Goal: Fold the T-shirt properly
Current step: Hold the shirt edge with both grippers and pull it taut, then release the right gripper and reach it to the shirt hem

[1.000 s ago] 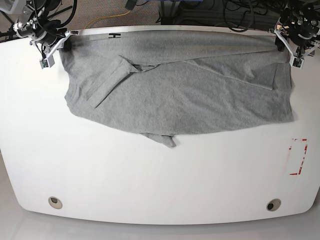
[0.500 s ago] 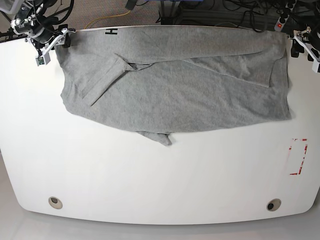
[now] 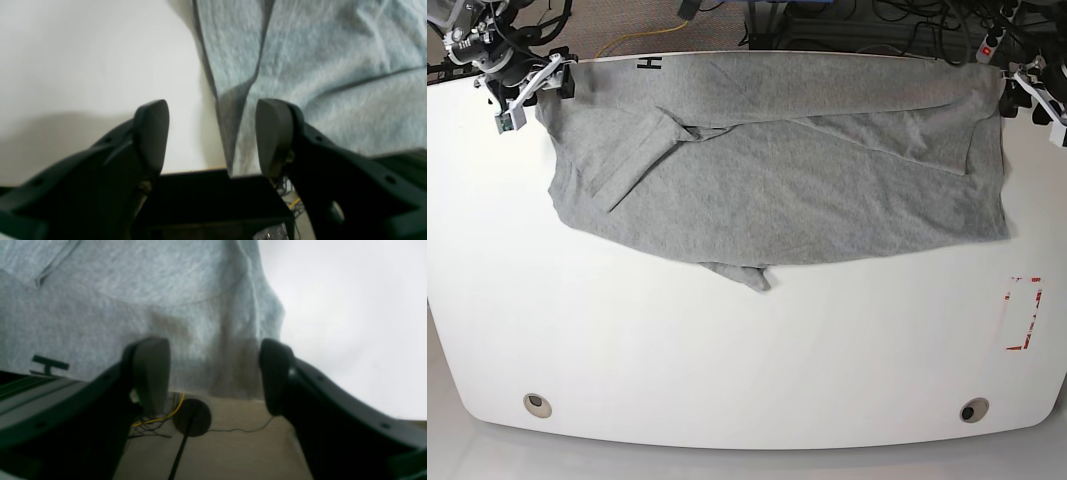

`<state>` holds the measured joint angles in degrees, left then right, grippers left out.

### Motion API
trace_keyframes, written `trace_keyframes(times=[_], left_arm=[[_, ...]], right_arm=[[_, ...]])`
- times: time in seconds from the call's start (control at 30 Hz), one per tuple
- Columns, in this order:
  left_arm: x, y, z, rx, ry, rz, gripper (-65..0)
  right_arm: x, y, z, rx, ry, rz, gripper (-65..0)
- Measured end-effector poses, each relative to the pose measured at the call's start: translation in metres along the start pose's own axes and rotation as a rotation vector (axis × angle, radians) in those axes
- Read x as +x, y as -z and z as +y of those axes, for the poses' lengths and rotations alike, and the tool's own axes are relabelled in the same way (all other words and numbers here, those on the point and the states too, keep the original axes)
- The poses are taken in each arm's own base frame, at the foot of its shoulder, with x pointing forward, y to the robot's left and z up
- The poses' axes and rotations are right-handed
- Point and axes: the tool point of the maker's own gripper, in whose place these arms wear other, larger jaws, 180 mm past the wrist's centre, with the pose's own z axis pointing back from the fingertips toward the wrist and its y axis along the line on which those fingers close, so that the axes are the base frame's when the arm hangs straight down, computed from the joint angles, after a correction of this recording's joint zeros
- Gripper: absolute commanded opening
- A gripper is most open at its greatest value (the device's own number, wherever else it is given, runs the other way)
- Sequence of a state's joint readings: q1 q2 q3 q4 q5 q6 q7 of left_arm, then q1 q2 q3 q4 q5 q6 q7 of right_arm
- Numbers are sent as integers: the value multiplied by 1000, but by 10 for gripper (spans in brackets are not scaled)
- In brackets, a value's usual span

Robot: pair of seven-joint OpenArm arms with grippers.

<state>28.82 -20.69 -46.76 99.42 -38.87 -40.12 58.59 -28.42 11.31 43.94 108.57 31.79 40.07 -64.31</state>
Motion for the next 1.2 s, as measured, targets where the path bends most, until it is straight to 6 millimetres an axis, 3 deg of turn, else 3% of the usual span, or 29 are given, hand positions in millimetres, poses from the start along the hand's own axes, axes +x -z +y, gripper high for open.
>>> trace_keyframes(times=[0.17, 0.23, 0.4, 0.5, 0.67, 0.77, 0.93, 1.07, 1.2], left_arm=[[25, 6, 9, 46, 24, -51, -271], [24, 10, 14, 83, 43, -19, -271], [36, 20, 12, 102, 53, -28, -271], [46, 22, 19, 150, 57, -39, -271], [46, 29, 19, 183, 56, -18, -271], [60, 27, 33, 246, 74, -18, -271], [70, 31, 37, 299, 77, -17, -271], [76, 28, 43, 327, 83, -16, -271], [76, 30, 42, 322, 82, -17, -271]], right_arm=[[31, 1, -3, -13, -21, -71, -247], [49, 2, -4, -17, -31, -116, -247], [77, 6, -25, -130, -66, -123, -246], [99, 20, -24, -145, -104, -118, -249], [133, 44, -8, -85, -141, -145, -249], [145, 58, -10, -82, -148, -113, -249], [178, 82, 9, -17, -179, -112, -249], [216, 96, 34, 54, -221, -171, -249], [237, 119, 64, 145, -273, -158, -249]])
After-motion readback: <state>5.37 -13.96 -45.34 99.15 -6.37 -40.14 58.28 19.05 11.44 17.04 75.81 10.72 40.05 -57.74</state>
